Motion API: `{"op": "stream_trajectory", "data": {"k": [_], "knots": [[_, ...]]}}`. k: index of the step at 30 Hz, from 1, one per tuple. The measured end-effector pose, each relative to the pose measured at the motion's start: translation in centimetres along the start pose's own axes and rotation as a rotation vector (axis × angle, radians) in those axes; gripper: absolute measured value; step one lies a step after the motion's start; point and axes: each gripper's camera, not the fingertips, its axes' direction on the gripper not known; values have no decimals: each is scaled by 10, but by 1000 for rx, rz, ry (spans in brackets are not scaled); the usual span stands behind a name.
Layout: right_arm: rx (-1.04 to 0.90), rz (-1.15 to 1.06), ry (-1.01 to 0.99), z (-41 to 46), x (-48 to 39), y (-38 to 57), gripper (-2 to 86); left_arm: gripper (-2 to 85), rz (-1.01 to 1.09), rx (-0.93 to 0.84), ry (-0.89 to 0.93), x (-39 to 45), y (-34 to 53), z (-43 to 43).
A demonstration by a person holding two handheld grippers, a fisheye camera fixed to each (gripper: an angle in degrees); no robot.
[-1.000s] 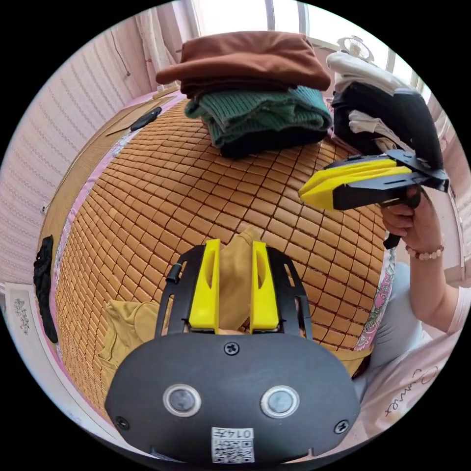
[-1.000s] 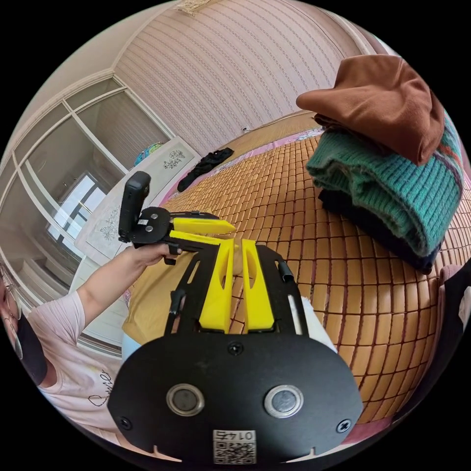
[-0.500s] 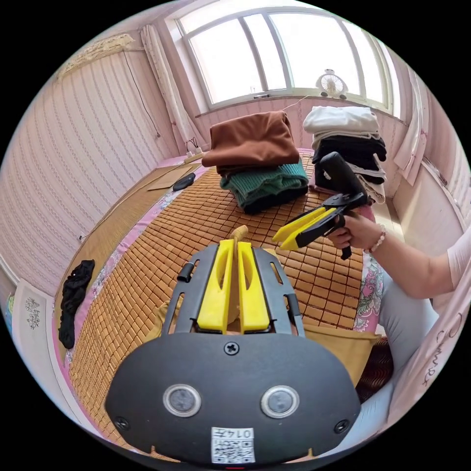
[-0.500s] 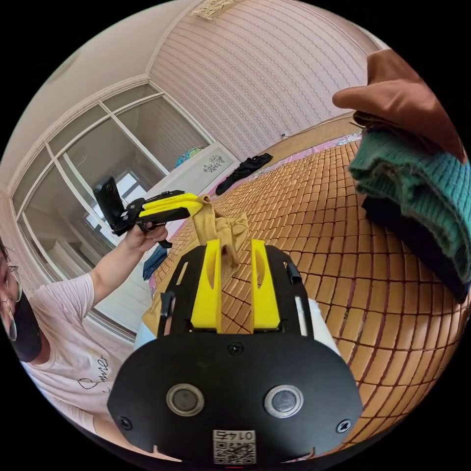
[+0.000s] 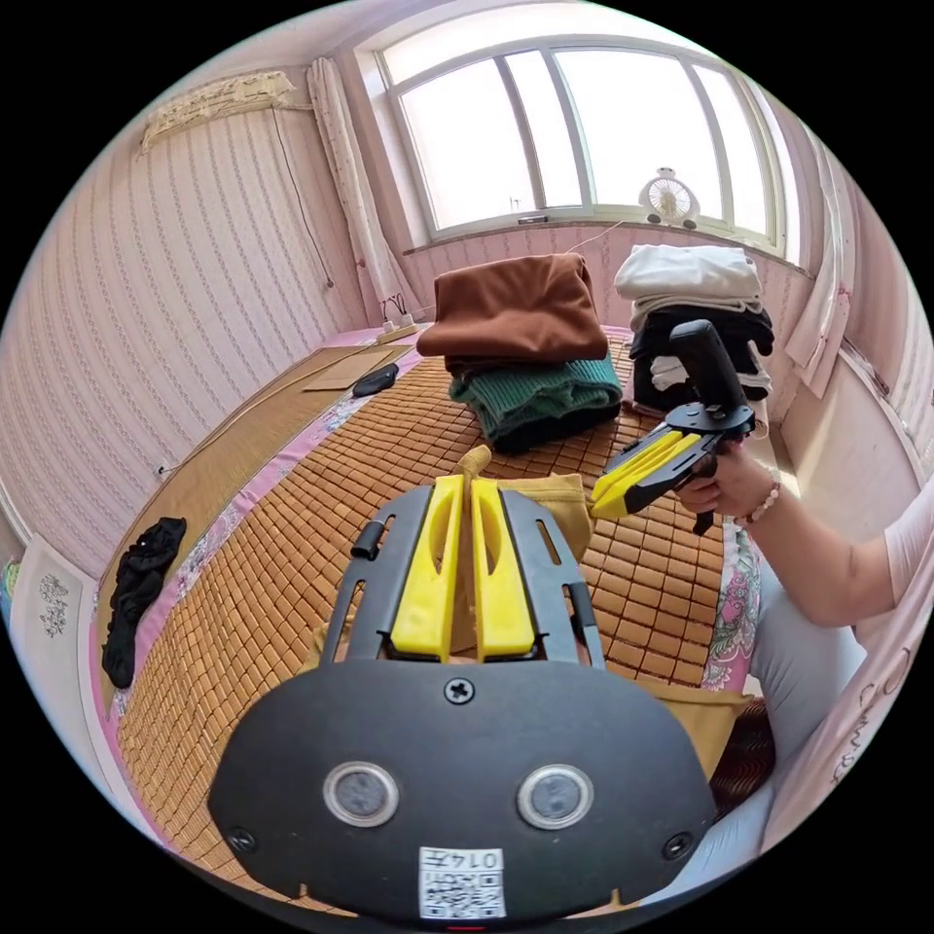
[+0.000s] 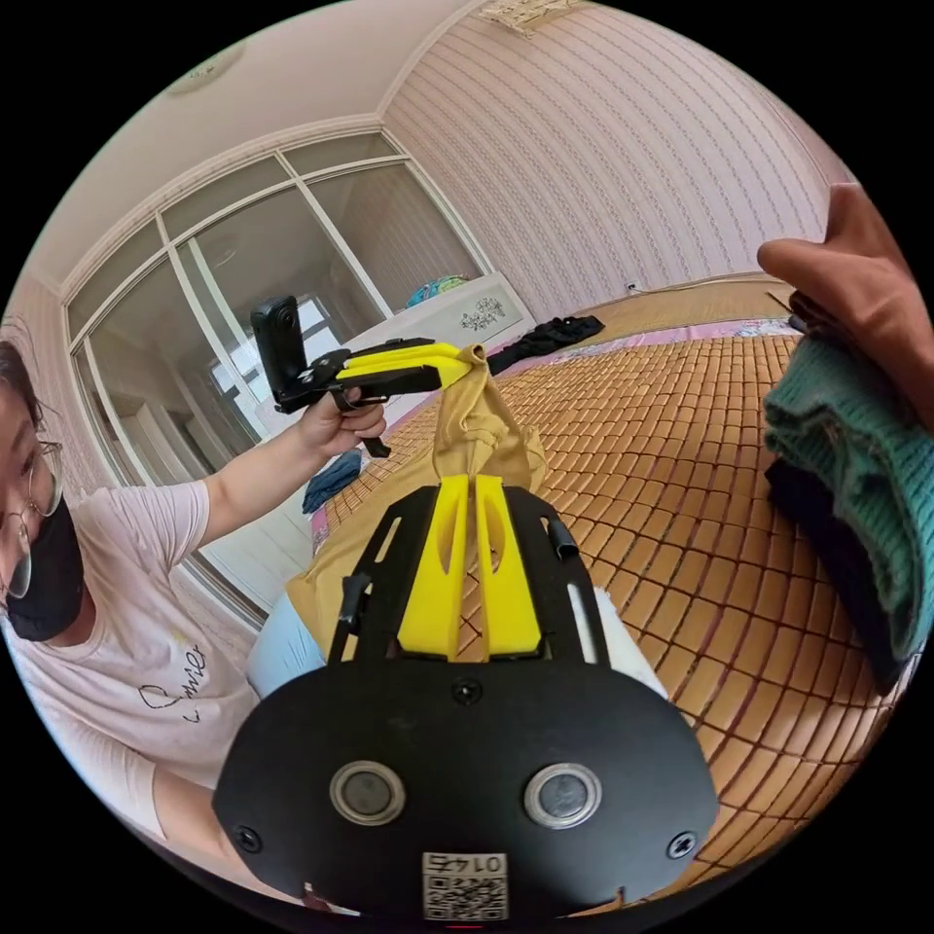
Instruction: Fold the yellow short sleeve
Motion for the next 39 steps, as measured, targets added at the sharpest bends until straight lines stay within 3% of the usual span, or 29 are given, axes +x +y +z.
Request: {"op": "stream_trajectory", "data": {"k": [8,11,14,17,22,26,32,35,36,39], "knots": [[-155,213,110,-22,29,7,2,-5,-31,-53,88,12,-52,121],[-283,306,268,-20,43,13,2,-5,-17,-135,88,16,-60,165],[-253,353,308,-19,57,15,6,-5,-18,-201,109,15,-58,193],[-195,369,298,-3,69,12,23,-5,-13,-184,121,10,-55,191],[-293,352,343,36,79,4,100,-7,26,-20,215,-1,-50,139],[-182,300,267,28,80,8,145,-8,48,85,290,-15,-43,100],[88,265,-102,11,95,20,163,-9,42,139,331,-26,-41,72],[255,265,-191,4,106,28,93,-8,44,140,336,-27,-43,72],[328,278,-244,-1,112,34,26,-8,48,135,324,-26,-44,74],[434,320,-355,-16,121,43,12,-5,49,98,272,-22,-51,92]]}}
